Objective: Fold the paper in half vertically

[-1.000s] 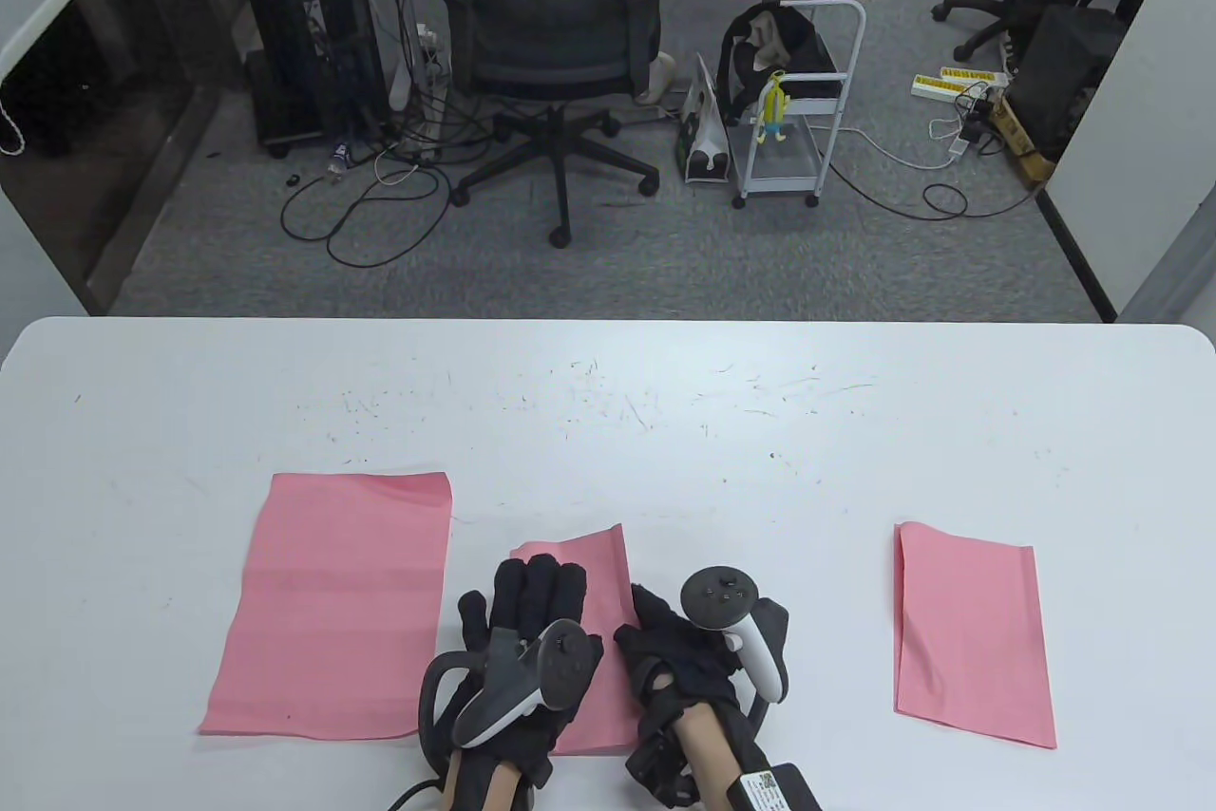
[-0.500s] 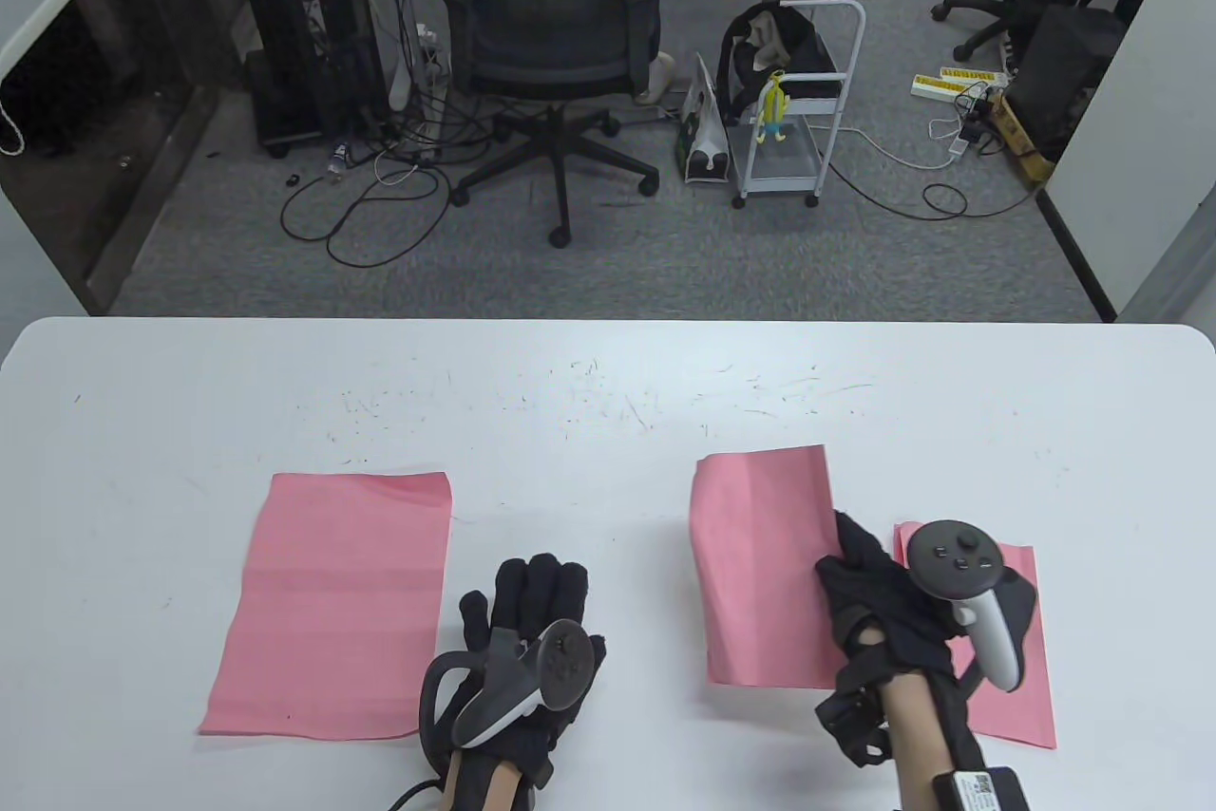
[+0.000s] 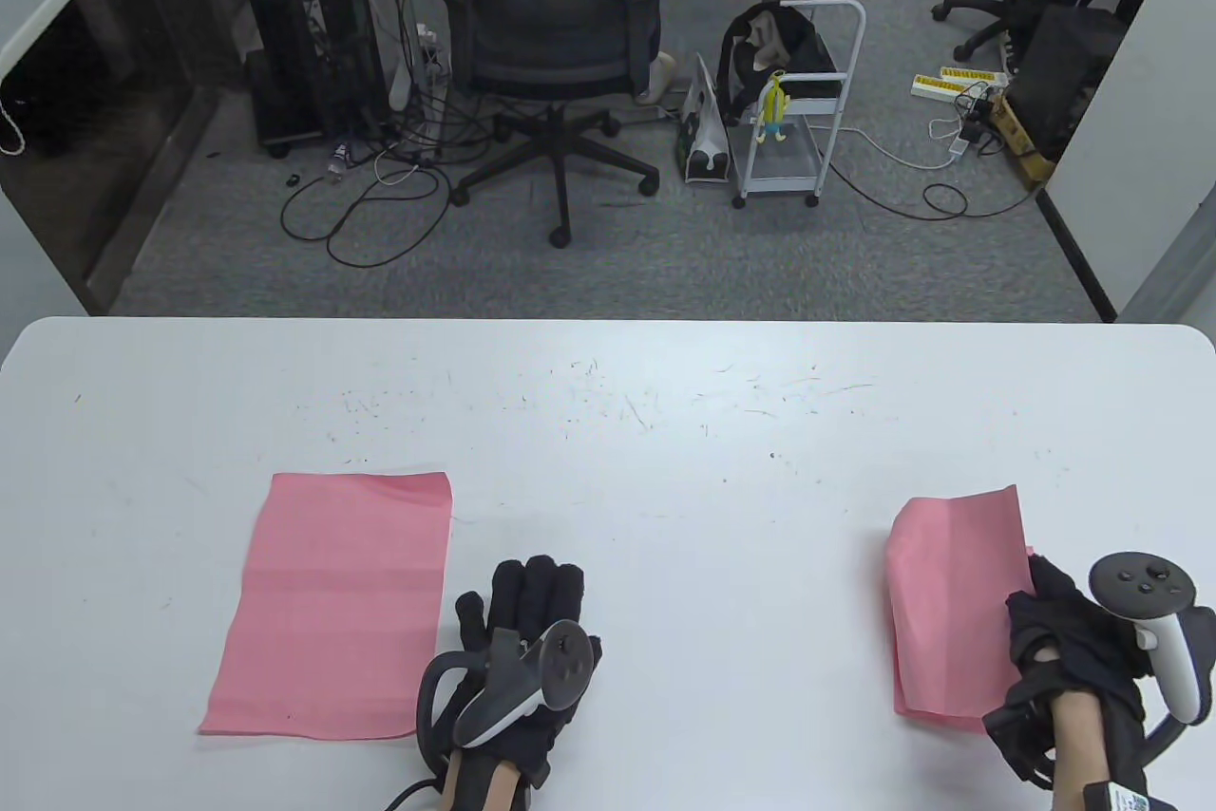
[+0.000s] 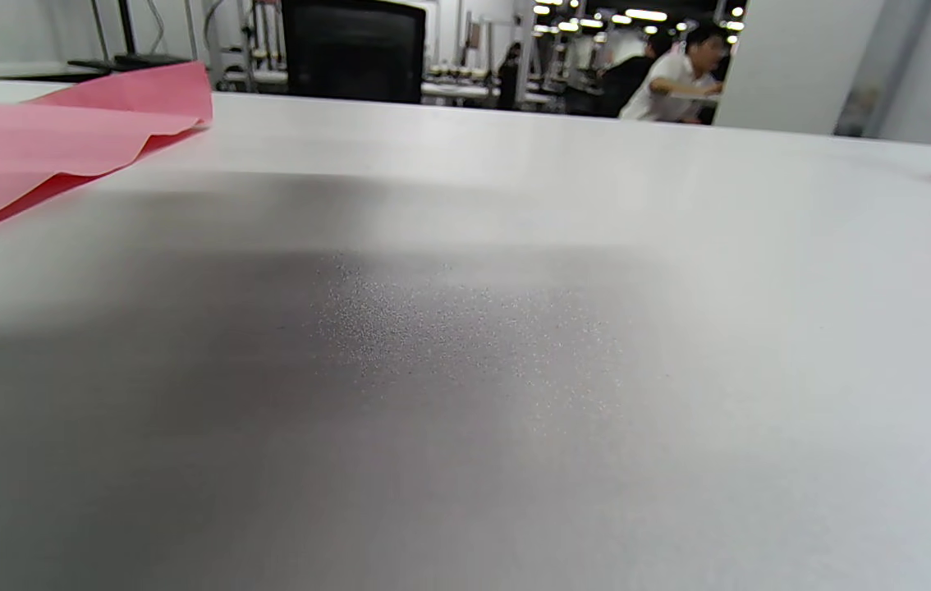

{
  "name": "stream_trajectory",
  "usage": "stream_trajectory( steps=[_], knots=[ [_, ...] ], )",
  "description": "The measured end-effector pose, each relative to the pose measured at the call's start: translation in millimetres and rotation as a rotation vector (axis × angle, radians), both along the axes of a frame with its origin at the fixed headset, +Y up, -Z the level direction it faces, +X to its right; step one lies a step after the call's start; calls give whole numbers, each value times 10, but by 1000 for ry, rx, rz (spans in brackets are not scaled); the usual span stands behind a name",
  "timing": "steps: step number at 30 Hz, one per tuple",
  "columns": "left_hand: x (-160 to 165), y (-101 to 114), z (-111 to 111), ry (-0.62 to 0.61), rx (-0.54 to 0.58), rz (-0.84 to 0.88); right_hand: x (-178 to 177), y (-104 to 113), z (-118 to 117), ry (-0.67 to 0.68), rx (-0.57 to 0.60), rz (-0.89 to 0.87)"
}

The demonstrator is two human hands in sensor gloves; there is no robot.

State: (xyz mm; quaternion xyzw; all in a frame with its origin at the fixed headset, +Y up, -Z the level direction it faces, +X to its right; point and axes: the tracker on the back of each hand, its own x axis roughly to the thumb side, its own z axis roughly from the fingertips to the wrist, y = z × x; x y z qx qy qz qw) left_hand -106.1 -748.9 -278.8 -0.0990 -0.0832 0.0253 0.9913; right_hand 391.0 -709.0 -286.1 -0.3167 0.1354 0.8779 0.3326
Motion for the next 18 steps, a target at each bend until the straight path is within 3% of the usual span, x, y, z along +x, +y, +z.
stream_trajectory(
  steps=[6, 18],
  knots=[
    [0, 2, 0, 3, -3, -18, 36, -292, -43, -35, -69, 69],
    [2, 6, -4, 1, -6, -21, -3, -407, -50, -117, -138, 259]
  ],
)
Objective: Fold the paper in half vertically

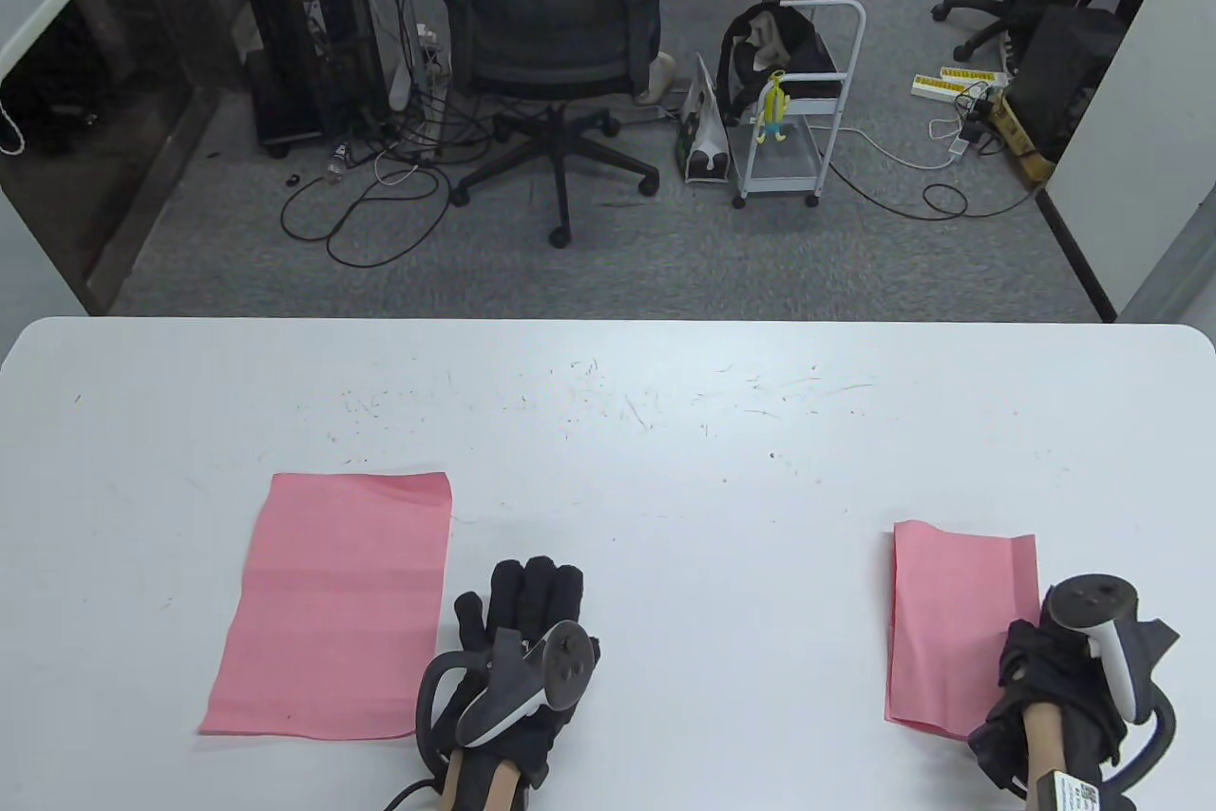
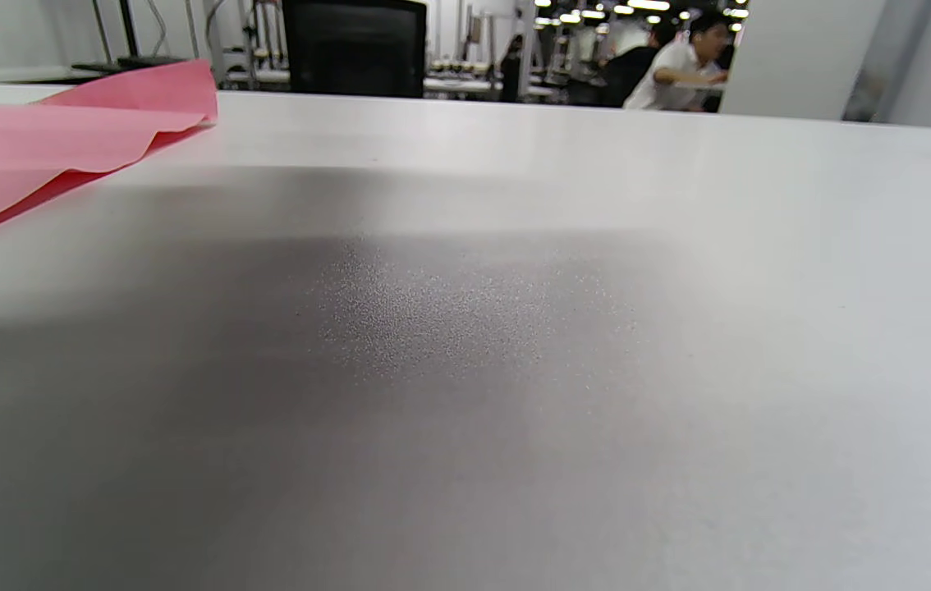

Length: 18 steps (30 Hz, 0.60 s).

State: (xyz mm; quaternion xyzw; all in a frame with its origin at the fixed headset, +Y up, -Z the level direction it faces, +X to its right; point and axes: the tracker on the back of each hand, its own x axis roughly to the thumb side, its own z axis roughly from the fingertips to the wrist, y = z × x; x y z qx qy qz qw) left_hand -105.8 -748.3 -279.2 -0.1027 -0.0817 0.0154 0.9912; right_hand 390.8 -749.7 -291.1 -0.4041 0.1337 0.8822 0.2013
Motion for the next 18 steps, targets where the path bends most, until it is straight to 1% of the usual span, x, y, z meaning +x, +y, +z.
stream_trajectory(
  steps=[2, 4, 5, 8, 10, 13, 15, 18],
  knots=[
    [2, -2, -1, -1, -1, 0, -28, 45, -7, 1, -1, 26],
    [5, -6, 0, -1, -4, -1, -131, 174, -49, 61, -30, 29],
    [4, -6, 0, -1, -4, -1, -178, 227, -62, 81, -23, 35],
    [7, -6, 0, -1, -4, -3, -414, 436, -118, 163, 50, 25],
    [8, 4, 4, -2, -1, 4, -625, 578, -160, 228, 93, 4],
    [12, 7, 4, -4, -1, 8, -1067, 765, -222, 351, 162, -15],
    [14, 1, 4, -5, -5, 8, -1378, 818, -251, 435, 178, -16],
    [17, -3, 5, -7, -9, 11, -1794, 802, -276, 542, 175, -29]
  ],
)
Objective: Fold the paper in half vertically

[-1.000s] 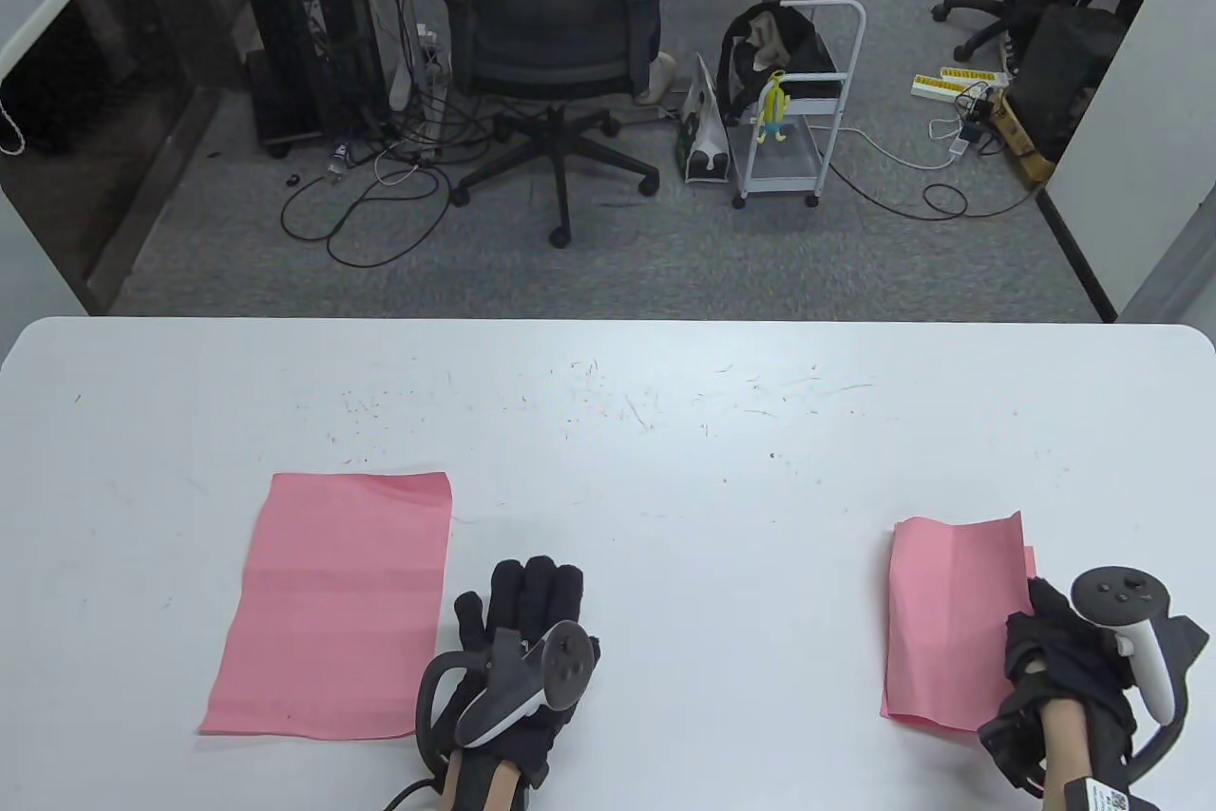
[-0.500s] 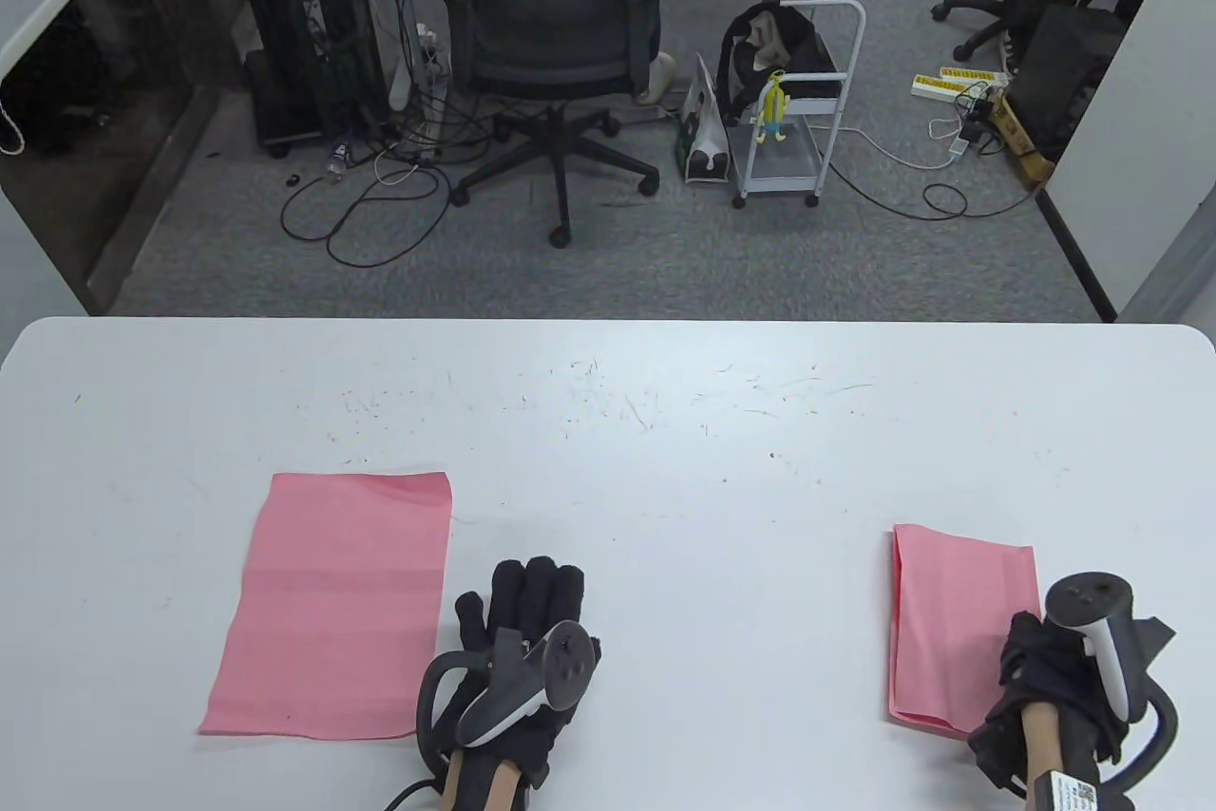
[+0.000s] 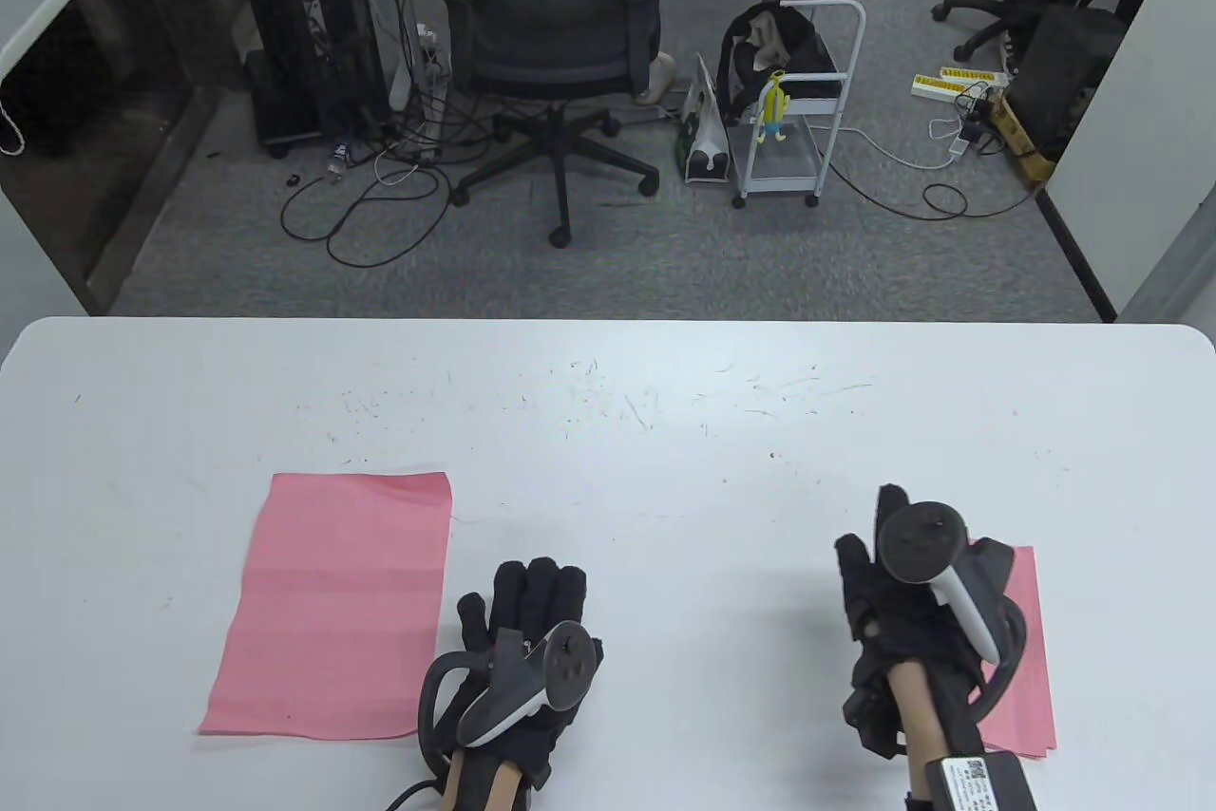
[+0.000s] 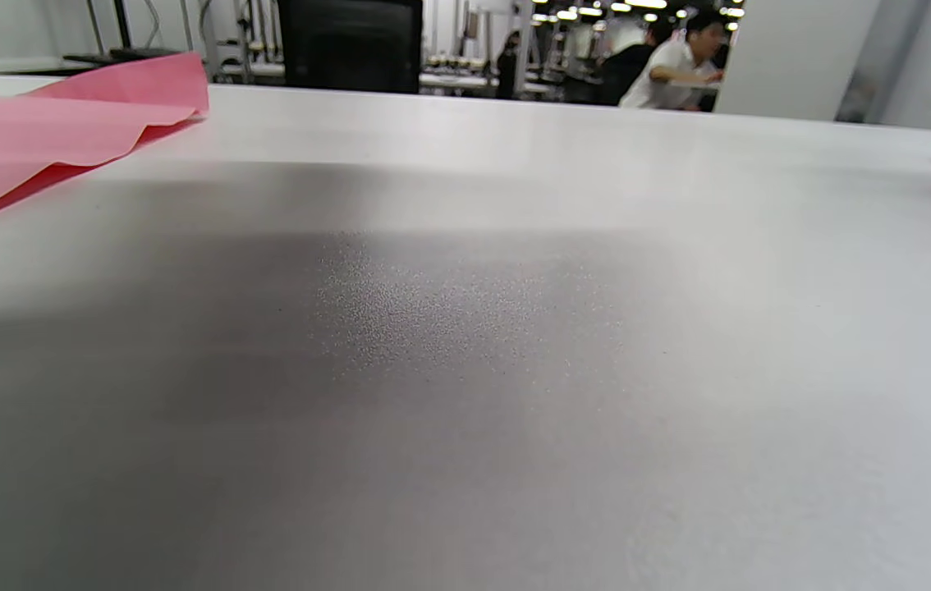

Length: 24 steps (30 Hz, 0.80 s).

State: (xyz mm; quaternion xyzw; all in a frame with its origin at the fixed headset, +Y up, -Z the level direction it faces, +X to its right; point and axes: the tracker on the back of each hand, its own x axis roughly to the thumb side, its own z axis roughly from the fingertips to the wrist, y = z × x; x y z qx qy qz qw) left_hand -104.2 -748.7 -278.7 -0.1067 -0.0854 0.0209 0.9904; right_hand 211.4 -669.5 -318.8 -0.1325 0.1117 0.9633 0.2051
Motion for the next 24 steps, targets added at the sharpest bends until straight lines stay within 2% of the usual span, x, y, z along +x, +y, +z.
stream_trajectory(
  steps=[6, 10, 17, 24],
  knots=[
    [-4, -6, -4, 2, 2, 10, -607, -193, -2, 144, -30, 50],
    [-11, -19, -10, 7, -3, 3, -904, -377, 22, 201, -26, 161],
    [-37, -40, -22, 17, -11, 7, -1165, -609, 103, 283, 2, 256],
    [-43, -43, -26, 21, -16, -1, -1316, -822, 182, 350, -48, 323]
  ],
)
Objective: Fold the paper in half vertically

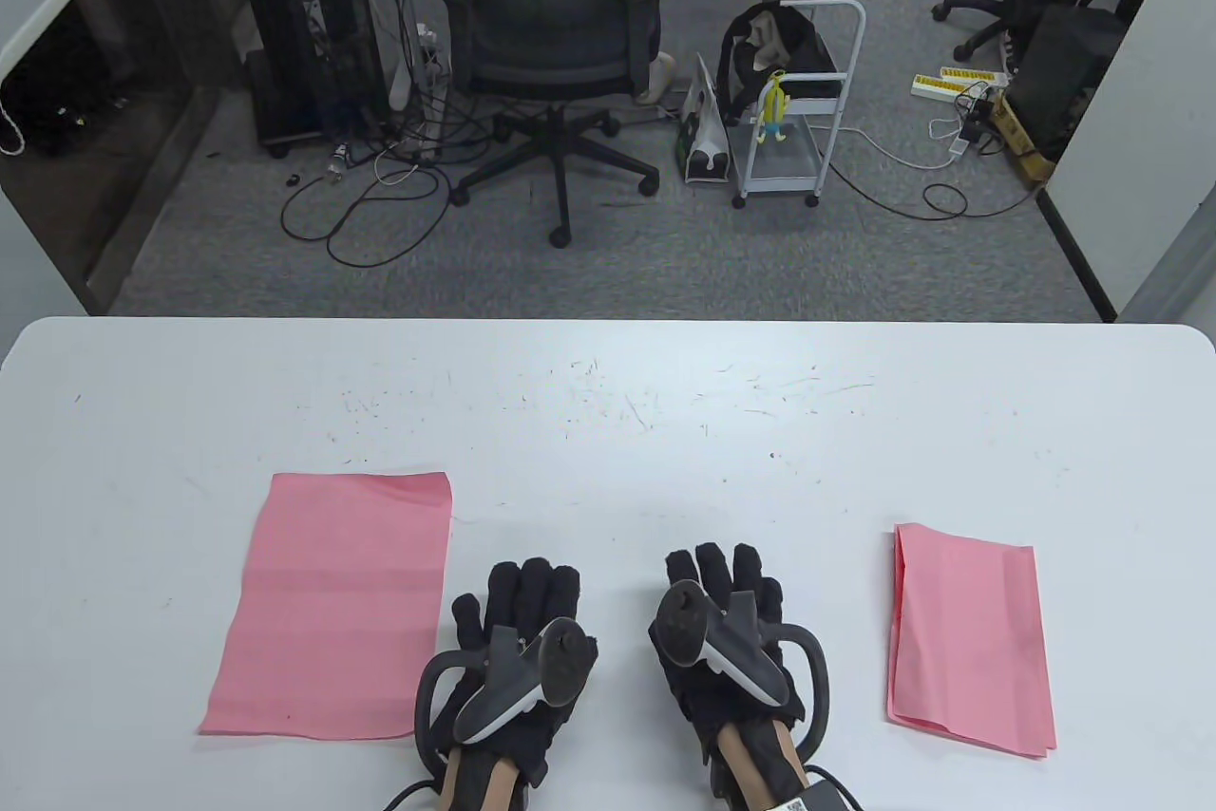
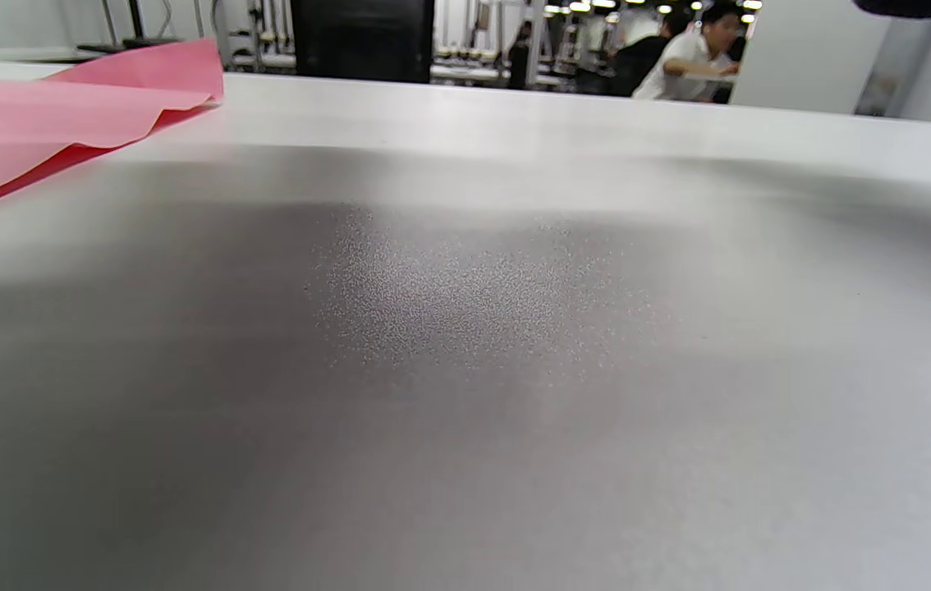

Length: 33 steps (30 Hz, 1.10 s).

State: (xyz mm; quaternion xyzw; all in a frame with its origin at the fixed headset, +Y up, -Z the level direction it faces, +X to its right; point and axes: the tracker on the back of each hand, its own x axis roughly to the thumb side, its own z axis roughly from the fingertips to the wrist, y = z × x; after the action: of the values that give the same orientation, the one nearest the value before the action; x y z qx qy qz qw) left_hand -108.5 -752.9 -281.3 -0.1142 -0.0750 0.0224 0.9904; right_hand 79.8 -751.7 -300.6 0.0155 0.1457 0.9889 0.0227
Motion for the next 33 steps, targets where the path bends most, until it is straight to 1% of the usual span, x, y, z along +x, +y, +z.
stream_trajectory(
  steps=[2, 6, 13, 17, 23, 27, 29, 31, 33],
  knots=[
    [-2, -1, -1, 2, 1, -1, -28, -30, 21, 14, -11, 35],
    [-14, 4, -4, 5, 6, 1, -54, -37, 65, 30, 8, 71],
    [-4, -14, -3, 7, 12, -25, -18, -81, 63, 29, -20, 39],
    [29, -8, -1, 7, 23, -50, 22, -91, 50, 22, -17, 38],
    [48, -9, -40, 30, 13, -85, 127, -56, 53, 10, 4, -12],
    [-37, 23, -112, 84, -17, -80, 166, -41, 56, 8, 8, -44],
    [-117, 51, -130, 96, -5, -124, 174, -31, 64, 13, 12, -41],
    [-247, 80, -167, 126, -3, -185, 185, -12, 70, 8, 25, -43],
    [-445, 110, -220, 178, -39, -193, 182, 6, 79, 10, 27, -61]
  ],
)
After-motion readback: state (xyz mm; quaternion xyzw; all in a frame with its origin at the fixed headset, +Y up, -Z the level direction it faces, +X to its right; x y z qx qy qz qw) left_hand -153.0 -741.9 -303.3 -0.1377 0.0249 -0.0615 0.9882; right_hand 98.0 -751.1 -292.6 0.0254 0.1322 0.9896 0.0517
